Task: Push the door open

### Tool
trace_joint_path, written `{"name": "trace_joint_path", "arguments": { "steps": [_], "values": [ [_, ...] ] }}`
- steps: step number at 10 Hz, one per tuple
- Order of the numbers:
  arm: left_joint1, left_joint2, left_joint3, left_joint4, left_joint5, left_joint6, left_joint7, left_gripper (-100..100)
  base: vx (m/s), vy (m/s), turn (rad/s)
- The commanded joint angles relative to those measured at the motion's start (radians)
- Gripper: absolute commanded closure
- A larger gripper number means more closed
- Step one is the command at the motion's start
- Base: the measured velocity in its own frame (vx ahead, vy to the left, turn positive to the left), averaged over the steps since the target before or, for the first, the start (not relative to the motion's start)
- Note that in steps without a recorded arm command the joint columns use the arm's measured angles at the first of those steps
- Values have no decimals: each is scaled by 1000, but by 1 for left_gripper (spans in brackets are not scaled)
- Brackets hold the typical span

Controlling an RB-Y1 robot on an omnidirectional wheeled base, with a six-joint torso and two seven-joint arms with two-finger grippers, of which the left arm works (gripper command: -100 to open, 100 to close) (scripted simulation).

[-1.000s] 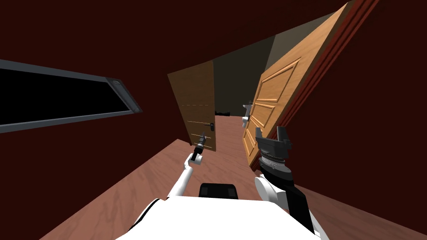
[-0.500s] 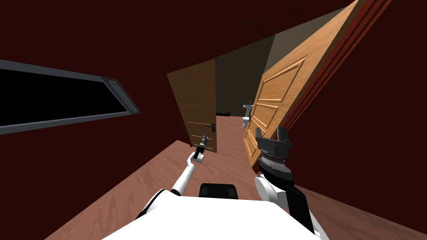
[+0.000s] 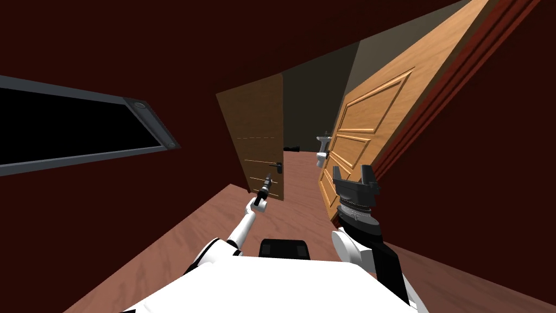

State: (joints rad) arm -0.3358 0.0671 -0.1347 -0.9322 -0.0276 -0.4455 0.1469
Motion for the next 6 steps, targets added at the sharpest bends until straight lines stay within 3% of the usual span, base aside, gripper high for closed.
{"name": "trace_joint_path", "arguments": {
  "steps": [1, 6],
  "values": [
    [-17, -6, 0, 28, 1, -2, -2, -100, 56, 61, -6],
    [-93, -16, -16, 157, 10, -7, 3, -100, 65, 67, -14]
  ]
}}
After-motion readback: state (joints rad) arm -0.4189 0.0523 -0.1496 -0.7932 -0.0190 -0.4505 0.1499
